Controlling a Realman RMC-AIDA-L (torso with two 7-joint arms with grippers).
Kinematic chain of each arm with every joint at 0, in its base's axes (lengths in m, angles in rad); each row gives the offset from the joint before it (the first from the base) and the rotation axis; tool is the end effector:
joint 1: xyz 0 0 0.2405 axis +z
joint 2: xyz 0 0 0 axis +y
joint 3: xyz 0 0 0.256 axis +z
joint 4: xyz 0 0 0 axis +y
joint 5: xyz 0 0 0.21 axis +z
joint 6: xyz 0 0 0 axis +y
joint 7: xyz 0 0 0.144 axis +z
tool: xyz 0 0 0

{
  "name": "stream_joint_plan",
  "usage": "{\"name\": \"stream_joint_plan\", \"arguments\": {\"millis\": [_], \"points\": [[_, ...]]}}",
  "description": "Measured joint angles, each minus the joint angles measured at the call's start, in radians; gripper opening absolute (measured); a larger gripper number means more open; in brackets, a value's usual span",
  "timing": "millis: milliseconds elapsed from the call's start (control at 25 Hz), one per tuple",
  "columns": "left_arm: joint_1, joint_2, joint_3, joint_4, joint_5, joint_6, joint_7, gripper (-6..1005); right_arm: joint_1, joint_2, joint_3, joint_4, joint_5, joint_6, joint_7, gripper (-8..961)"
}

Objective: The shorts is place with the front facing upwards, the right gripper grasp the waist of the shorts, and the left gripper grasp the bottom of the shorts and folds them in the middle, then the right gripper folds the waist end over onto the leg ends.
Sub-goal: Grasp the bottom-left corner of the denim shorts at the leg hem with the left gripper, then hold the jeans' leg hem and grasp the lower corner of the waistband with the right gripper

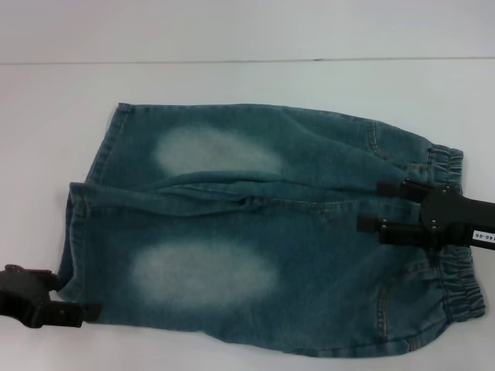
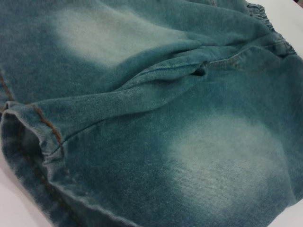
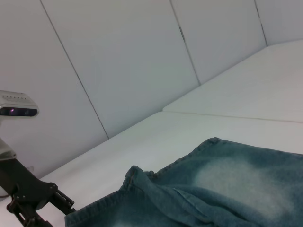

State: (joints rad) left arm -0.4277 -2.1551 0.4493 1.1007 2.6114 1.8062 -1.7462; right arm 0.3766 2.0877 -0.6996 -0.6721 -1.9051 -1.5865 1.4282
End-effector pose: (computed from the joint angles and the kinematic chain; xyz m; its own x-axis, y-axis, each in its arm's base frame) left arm -0.3227 0.2661 0.0472 0.6714 0.7275 0.1412 0.7402 -0.6489 -0.1763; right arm 0.2942 0.2922 0.0044 0.6733 -0.4450 -0.5905 -0.6081 -0.7876 -0.0998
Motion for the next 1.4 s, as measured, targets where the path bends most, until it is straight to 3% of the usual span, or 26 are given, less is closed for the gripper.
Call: {"name": "stream_joint_plan", "arguments": {"millis": [240, 440, 680, 840, 960, 1080, 1400], "points": [[-0.003, 0.001, 0.028, -0.002, 0.003, -0.025, 0.003, 785, -0.001, 0.000, 0.000, 0.002, 0.000, 0.002, 0.000, 942], [-0.003, 0.000, 0.028, 0.000, -0.004, -0.024, -0.014, 547, -0.003, 0.000, 0.000, 0.002, 0.000, 0.002, 0.000, 942], [-0.001, -0.009, 0.045, 0.031, 0.001, -0.022, -0.020, 337, -0.005, 0.000, 0.007, 0.002, 0.002, -0.003, 0.000, 942], [0.000, -0.009, 0.050, 0.035, -0.003, -0.025, -0.020, 106, -0.010, -0.001, 0.011, 0.002, 0.004, -0.029, 0.012, 942], [-0.002, -0.011, 0.048, 0.044, -0.005, -0.026, -0.024, 62, -0.026, -0.008, 0.040, 0.002, 0.006, -0.098, 0.046, 942], [-0.003, -0.013, 0.049, 0.050, -0.012, -0.023, -0.028, 19, -0.058, -0.037, 0.109, 0.009, 0.005, -0.199, 0.104, 942], [-0.009, -0.014, 0.050, 0.050, -0.027, -0.019, -0.030, 20, -0.176, -0.163, 0.268, 0.076, -0.014, -0.319, 0.291, 942]]}}
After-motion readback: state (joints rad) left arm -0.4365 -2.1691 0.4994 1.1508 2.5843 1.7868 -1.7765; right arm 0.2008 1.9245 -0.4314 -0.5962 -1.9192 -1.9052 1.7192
